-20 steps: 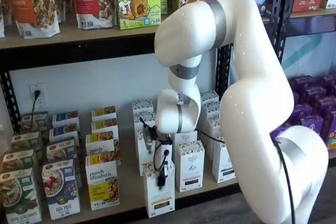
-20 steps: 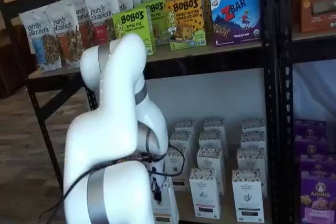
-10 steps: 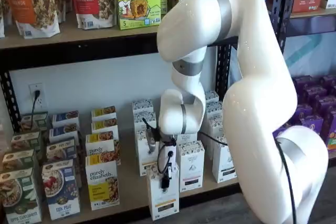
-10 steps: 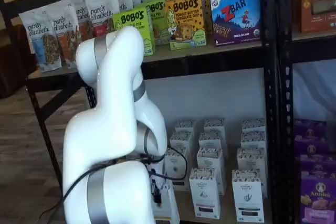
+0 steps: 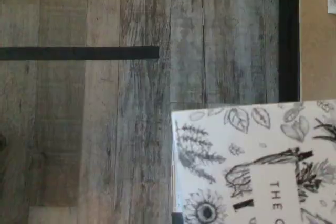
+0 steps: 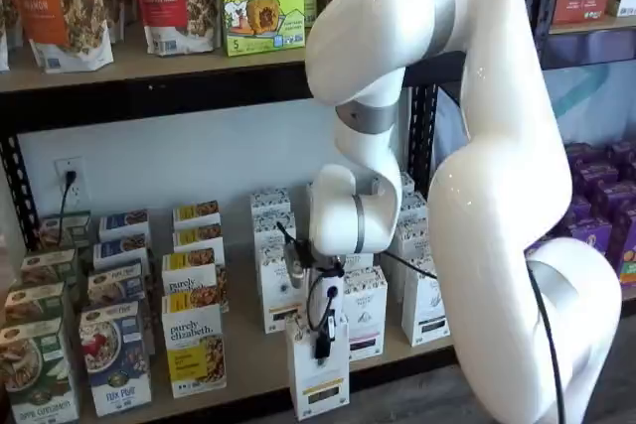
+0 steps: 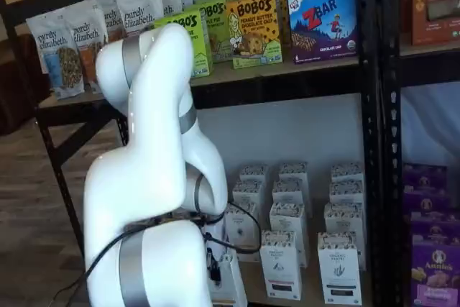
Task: Pick up the white box with a yellow strip in the middle, on the bottom shelf, the fourth box from the left
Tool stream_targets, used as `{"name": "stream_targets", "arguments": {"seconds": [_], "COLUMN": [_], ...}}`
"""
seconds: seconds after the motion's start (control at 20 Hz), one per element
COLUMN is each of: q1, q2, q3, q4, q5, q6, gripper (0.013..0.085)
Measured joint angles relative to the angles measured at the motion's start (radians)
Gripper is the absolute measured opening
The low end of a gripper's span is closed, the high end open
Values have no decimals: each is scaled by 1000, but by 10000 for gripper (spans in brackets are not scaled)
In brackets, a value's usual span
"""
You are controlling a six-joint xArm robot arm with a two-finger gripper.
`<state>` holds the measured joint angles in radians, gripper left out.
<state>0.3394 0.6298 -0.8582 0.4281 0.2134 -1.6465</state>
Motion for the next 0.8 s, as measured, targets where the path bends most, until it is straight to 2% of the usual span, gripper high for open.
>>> {"name": "stream_targets", "arguments": {"seconds": [0.2, 0.45, 0.8], "q1": [3, -16, -50], "q2": [-57, -134, -260], "q3": [61, 129, 211], "q4": [17, -111, -201], "q5": [-22, -16, 18], "q6": [-14, 93, 151], "gripper": [490, 490, 490]}}
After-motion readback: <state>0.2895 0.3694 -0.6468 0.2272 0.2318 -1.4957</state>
